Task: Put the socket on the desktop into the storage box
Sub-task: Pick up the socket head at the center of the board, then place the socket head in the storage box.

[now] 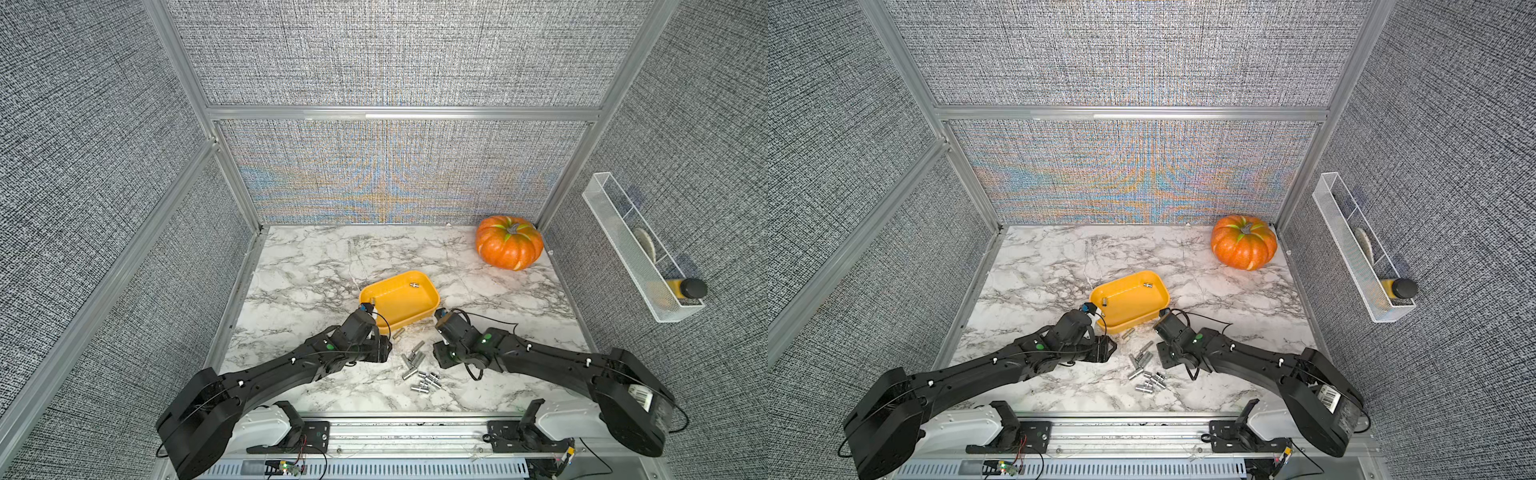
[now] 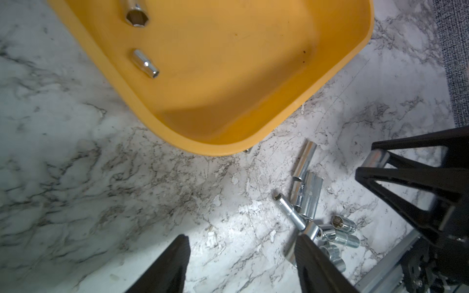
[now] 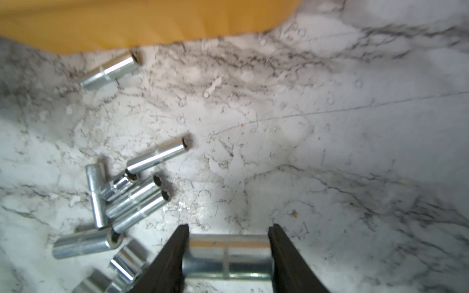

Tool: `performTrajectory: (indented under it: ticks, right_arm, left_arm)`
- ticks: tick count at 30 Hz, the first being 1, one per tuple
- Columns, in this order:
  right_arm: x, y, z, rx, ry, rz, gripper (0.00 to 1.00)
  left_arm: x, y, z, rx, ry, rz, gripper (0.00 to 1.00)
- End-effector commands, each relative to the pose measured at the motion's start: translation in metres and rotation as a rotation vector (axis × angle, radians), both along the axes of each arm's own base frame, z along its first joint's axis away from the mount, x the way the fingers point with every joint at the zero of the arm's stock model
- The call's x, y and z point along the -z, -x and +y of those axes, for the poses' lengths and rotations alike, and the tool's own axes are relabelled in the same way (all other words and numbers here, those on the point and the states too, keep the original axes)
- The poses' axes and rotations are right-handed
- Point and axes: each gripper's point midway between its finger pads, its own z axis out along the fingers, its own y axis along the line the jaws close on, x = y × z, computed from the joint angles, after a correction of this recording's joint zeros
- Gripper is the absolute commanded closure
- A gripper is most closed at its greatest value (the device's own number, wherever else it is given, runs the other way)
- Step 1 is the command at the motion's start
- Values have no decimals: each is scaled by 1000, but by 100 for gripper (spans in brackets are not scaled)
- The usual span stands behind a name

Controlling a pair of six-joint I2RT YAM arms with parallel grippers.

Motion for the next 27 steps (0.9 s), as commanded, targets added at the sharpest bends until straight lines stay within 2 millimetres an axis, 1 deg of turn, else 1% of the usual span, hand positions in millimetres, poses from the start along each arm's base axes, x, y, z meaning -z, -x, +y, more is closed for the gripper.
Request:
performTrajectory:
  ticks: [1, 2, 3, 5, 6, 8, 12, 14, 17, 21, 25, 27]
  right_arm:
    - [-25, -15, 2, 38, -28, -38, 60]
    - [-30, -19, 5, 36, -37, -47, 60]
    - [-47, -29, 15, 30, -69, -77, 60]
    - [-61, -42, 30, 12, -91, -96, 60]
    - [-65, -49, 38, 0, -101, -100, 59]
    - [-68, -61, 55, -24, -114, -104, 60]
    - [-63, -89, 85, -55, -106, -105, 60]
    - [-60, -103, 96, -56, -103, -106, 60]
    - [-47, -120, 109, -51, -95, -85, 59]
    - [-28, -141, 116, -27, -81, -50, 59]
    - [-13, -152, 120, -18, -67, -25, 56]
    - [-10, -155, 120, -16, -59, -19, 52]
  left_arm:
    - [0, -5, 10, -56, -26, -20, 29]
    - [0, -4, 12, -63, -25, -20, 29]
    - [0, -4, 13, -70, -23, -20, 29]
    - [2, -3, 15, -78, -22, -17, 29]
    - [3, -2, 16, -81, -23, -15, 29]
    - [4, 0, 18, -86, -21, -12, 29]
    - [3, 2, 21, -93, -11, -17, 29]
    - [2, 3, 22, -94, -5, -18, 29]
    - [2, 6, 24, -91, 2, -20, 29]
    - [3, 9, 25, -84, 6, -14, 30]
    - [5, 12, 26, -83, 11, -7, 30]
    - [7, 12, 26, -81, 9, -4, 30]
